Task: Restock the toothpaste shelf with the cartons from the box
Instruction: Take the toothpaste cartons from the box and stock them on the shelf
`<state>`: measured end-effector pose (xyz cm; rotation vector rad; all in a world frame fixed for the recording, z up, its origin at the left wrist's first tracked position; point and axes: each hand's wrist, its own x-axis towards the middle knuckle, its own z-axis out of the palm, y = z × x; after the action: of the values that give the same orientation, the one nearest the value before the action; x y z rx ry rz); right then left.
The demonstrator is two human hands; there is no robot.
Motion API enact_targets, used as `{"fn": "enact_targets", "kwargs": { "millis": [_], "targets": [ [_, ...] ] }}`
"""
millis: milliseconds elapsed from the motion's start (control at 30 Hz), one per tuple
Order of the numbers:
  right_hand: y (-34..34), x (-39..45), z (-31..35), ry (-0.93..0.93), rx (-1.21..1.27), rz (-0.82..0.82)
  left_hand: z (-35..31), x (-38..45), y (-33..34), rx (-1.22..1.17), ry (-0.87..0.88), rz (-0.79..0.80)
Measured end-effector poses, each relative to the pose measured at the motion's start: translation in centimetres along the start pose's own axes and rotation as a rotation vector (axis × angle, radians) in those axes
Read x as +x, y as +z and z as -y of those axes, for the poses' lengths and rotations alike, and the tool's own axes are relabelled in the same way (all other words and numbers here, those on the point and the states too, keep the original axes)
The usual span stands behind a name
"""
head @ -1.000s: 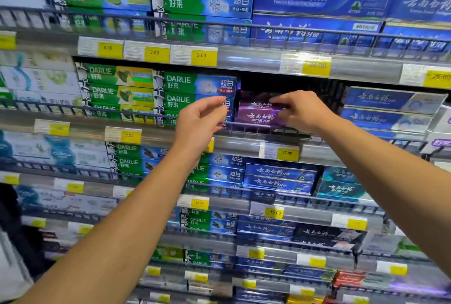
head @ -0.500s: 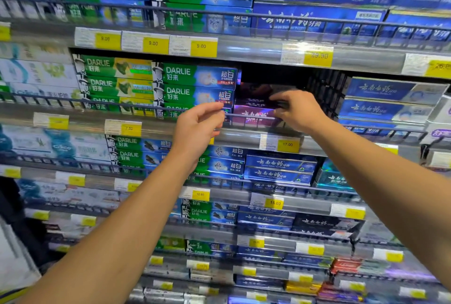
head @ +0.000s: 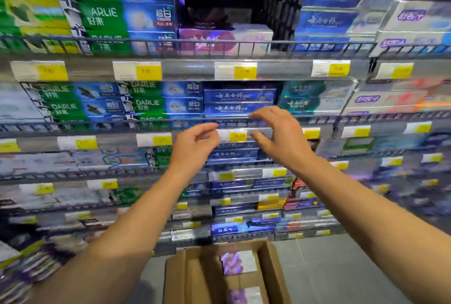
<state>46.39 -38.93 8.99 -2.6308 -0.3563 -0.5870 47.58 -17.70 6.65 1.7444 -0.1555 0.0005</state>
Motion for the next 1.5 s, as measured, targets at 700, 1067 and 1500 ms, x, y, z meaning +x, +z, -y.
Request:
{"fn": "enact_targets", "kwargs": {
  "millis": [700,1067,1500],
  "targets": [
    [23.0,-26.6,-17.0,0.396,0.203,0.71,29.6,-13.1,16.0,0.395,-0.555,0.191],
    [43.1,-40.8,-25.6,0.54,0.187,0.944,53.7,-16.7,20.1,0.56,-0.64,0.286],
    [67.7,-53.1,-32.2,0.427,0.098,1.031,80.3,-19.2,22.5,0.734,-0.603,0.484]
  ]
}}
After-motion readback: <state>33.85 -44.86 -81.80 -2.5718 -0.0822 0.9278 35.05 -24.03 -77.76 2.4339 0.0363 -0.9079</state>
